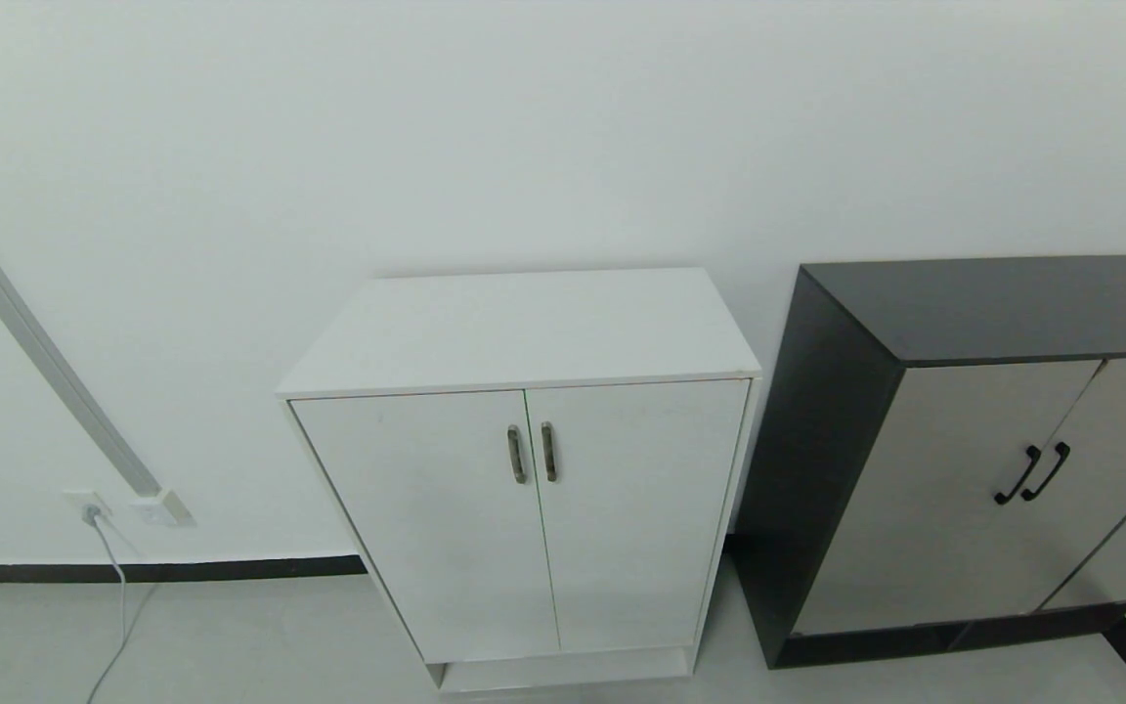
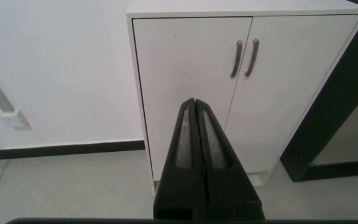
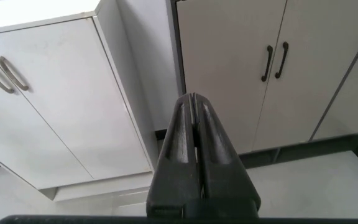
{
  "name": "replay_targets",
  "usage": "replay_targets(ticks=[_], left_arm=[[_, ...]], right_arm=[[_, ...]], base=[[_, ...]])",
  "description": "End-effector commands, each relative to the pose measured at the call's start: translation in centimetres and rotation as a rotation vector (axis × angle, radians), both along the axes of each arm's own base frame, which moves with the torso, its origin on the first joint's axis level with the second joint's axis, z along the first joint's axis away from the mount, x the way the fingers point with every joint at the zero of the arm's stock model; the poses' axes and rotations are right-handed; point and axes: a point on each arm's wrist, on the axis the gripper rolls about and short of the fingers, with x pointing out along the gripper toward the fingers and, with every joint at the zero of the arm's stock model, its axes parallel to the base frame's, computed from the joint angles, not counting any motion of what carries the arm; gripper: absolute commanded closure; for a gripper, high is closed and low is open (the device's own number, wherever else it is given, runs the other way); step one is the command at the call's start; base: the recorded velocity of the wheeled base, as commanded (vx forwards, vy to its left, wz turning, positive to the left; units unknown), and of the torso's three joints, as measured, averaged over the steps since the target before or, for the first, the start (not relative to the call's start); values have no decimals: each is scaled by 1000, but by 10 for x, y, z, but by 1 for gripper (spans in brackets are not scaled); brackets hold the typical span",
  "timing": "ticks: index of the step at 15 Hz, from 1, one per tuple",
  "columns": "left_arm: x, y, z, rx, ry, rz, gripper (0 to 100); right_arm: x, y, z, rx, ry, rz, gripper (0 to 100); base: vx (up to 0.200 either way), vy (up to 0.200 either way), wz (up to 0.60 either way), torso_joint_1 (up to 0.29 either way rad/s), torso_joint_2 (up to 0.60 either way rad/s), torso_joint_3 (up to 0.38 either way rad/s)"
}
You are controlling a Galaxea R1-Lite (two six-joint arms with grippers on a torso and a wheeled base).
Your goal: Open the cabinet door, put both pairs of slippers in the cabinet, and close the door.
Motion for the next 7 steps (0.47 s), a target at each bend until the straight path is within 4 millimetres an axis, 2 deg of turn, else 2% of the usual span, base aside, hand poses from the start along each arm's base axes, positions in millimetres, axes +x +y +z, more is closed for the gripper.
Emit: replay_targets(ticks=[1,7], left_arm=[[0,0,0,0,1,0,100],[0,0,0,0,1,0,100]], right_arm=[[0,0,0,-3,1,1,100],[0,0,0,-8,2,3,100]], base=[[0,0,0,0,0,0],[0,0,0,0,0,0]])
